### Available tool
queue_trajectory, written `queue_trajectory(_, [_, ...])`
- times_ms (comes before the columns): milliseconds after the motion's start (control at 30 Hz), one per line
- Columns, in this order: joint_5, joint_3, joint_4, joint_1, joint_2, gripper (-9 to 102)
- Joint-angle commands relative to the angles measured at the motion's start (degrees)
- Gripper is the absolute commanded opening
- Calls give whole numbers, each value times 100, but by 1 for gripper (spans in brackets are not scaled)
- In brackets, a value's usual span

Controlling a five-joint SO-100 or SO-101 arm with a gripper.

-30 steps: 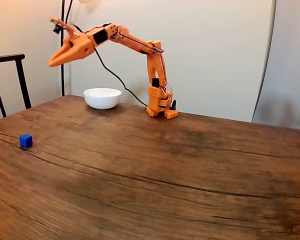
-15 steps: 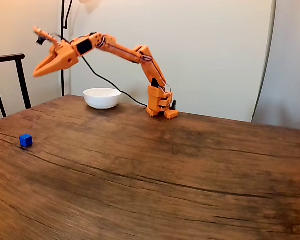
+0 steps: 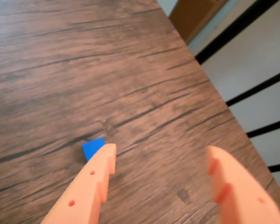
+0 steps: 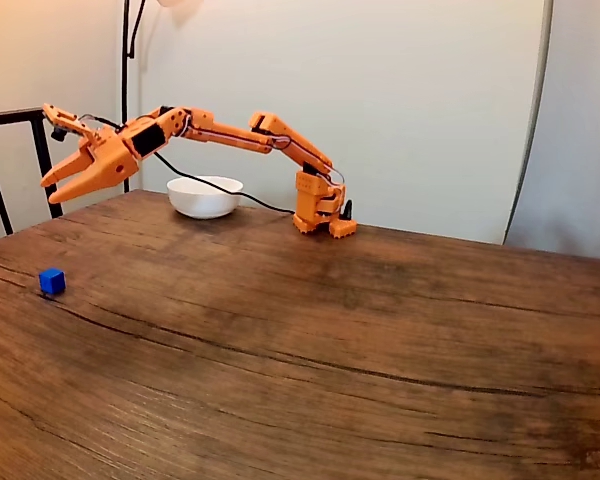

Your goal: Grasp the cube and drop it in the bowl

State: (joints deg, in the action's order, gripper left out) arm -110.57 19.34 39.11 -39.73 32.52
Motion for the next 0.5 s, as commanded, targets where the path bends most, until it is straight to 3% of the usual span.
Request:
queue_trajectory(0, [0, -396, -114, 105, -79, 35])
queue_trajectory(200, [79, -580, -114, 237, -466, 48])
queue_trajectory(467, [545, -773, -378, 422, -940, 52])
